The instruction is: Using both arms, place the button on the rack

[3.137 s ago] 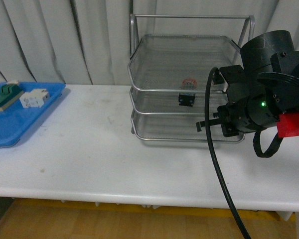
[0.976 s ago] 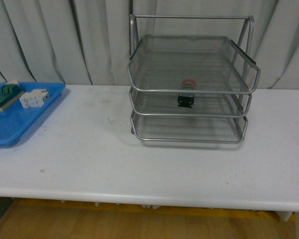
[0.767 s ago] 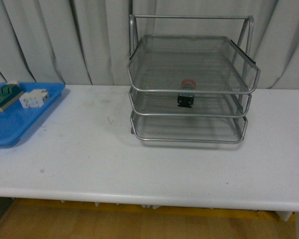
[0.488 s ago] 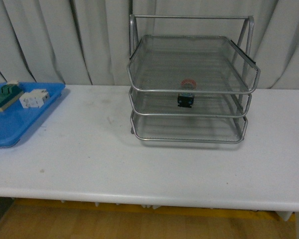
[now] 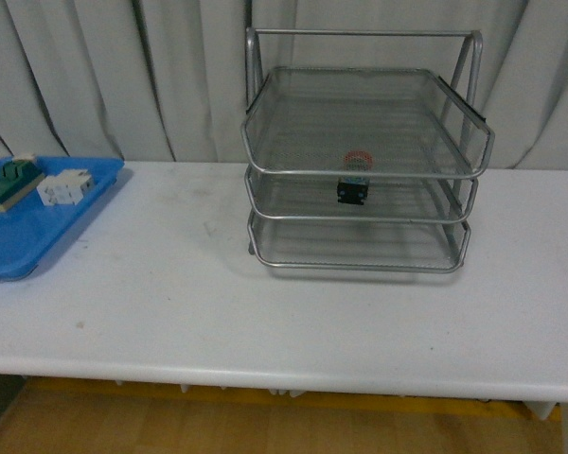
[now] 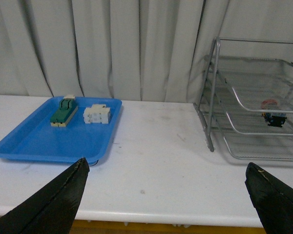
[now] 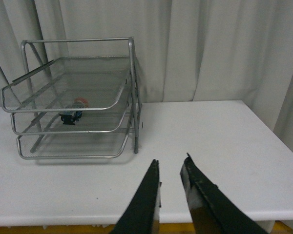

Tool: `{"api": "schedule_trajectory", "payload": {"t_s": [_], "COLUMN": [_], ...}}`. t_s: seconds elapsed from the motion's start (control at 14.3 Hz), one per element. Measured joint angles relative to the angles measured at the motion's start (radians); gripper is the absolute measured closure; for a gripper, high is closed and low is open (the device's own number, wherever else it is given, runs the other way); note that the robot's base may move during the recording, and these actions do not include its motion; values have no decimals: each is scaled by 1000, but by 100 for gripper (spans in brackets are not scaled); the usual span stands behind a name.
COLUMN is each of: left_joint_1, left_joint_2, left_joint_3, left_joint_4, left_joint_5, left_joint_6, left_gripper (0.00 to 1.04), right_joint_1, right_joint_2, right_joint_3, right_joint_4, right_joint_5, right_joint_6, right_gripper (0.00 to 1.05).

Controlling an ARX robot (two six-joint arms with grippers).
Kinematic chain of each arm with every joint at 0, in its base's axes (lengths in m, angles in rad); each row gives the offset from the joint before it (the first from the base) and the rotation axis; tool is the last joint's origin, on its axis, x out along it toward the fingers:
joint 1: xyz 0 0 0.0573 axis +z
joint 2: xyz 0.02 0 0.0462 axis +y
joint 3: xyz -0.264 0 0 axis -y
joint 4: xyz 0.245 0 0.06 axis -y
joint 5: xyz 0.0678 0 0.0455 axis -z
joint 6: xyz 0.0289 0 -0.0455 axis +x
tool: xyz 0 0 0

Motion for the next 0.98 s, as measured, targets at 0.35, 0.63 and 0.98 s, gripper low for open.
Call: {"api": "schedule_trajectory", "payload": {"t_s": [0.35,0.63,0.98], "left_joint_1": [0,0,0], "left_joint_2": [0,0,0], "left_joint_3": [0,0,0], "left_joint_4": [0,0,0], "left_joint_5": [0,0,0], "left_joint_6": [0,0,0], "left_gripper": [7,7,7], "right_joint_1": [0,0,0], "right_joint_2": [0,0,0], "right_joint_3": [0,0,0], "right_joint_4": [0,0,0], "right_joint_5": [0,0,0], "right_joint_6": [0,0,0], "right_gripper": [25,7,6]}}
